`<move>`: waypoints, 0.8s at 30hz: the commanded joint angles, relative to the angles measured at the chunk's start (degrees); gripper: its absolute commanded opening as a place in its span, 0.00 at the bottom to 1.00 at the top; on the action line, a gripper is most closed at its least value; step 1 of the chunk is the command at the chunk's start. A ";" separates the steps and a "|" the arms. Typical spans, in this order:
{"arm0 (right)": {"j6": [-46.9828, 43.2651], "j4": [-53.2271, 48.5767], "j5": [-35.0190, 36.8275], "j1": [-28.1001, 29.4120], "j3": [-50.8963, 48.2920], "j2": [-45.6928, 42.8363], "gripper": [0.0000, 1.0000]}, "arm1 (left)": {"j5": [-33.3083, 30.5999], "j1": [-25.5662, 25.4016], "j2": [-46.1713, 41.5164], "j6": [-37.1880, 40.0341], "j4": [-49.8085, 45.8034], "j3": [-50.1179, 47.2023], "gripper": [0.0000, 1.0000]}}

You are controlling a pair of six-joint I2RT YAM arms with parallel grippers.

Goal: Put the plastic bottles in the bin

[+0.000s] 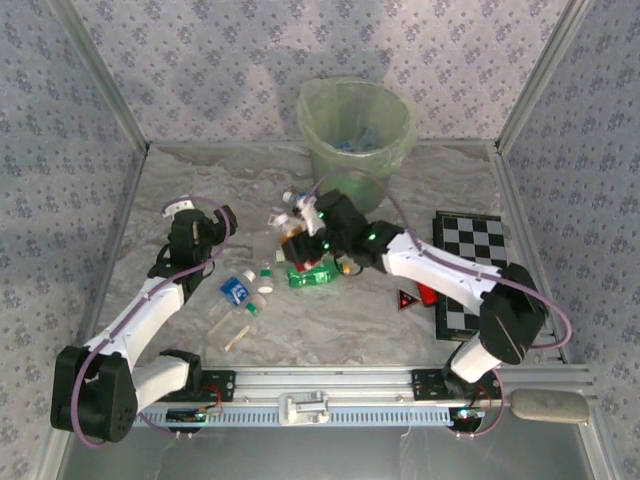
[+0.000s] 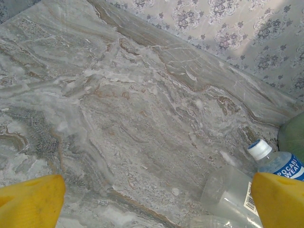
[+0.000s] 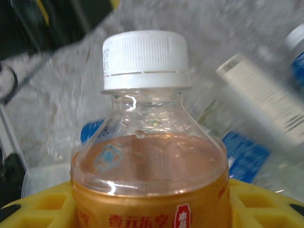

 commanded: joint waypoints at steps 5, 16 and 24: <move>-8.58 3.29 2.06 -7.66 7.16 -7.13 0.50 | 0.16 0.40 -0.17 -0.82 1.96 -0.77 1.00; -11.25 8.30 11.16 -16.78 14.15 -7.64 0.47 | 3.40 0.40 1.44 -1.61 3.37 -0.77 1.00; -10.79 10.99 13.29 -23.02 22.42 0.44 0.47 | 5.65 0.40 1.34 -1.57 2.89 -0.77 1.00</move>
